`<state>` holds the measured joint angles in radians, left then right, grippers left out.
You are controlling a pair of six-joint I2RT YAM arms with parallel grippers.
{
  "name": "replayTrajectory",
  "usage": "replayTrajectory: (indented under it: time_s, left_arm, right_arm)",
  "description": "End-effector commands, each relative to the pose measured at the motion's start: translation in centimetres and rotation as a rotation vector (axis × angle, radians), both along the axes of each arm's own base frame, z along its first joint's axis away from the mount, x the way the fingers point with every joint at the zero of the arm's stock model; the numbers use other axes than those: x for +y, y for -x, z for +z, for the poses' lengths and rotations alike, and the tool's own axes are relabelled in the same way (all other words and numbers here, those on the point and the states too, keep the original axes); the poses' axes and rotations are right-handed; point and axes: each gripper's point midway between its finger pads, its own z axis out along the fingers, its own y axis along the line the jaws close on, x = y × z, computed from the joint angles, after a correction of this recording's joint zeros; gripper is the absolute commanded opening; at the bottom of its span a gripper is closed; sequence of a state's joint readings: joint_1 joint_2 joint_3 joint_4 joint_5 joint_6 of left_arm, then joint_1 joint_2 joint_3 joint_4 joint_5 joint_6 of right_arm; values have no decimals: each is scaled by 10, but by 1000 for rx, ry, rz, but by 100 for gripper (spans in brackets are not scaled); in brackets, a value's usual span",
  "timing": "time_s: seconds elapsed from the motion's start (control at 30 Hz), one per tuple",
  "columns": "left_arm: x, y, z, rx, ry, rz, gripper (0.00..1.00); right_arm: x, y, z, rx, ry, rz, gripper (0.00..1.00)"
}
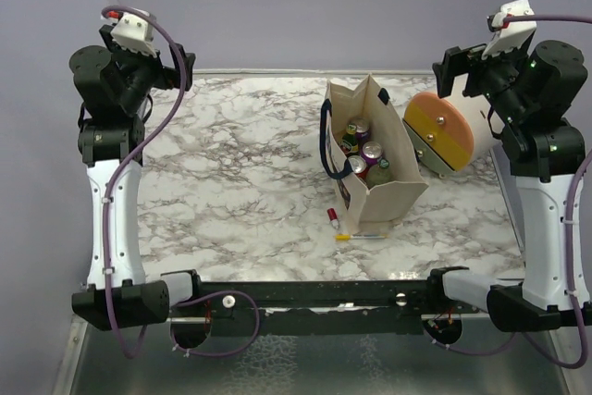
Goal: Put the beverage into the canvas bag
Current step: Reset both arms
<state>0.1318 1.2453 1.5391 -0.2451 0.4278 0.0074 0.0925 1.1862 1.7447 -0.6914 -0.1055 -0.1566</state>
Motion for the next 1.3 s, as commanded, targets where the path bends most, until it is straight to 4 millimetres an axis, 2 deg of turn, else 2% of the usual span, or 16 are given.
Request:
replayTrajectory:
  time_s: [0.0,0.17,0.4,0.77,1.07,1.27]
  left_arm:
    - [23,33,31,-98,-43,160,99]
    - [32,49,42,-183,-2,219,99]
    - [54,34,30,-146,47,278,99]
    - [44,29,9,-66,39,203,99]
    - [35,31,10,-41,23,149,99]
    - [45,24,14,-22,61,164,99]
  right_arm:
    - [-17,9,31,-99,22,-61,99]
    - [-22,11,39,-125,39,-79,99]
    - [-26,11,36,-118,52,-83,99]
    - [-33,12,21,-77,50,-75,99]
    - [-31,5,12,-45,55,-41,99]
    - [-34,3,8,-32,65,-42,100]
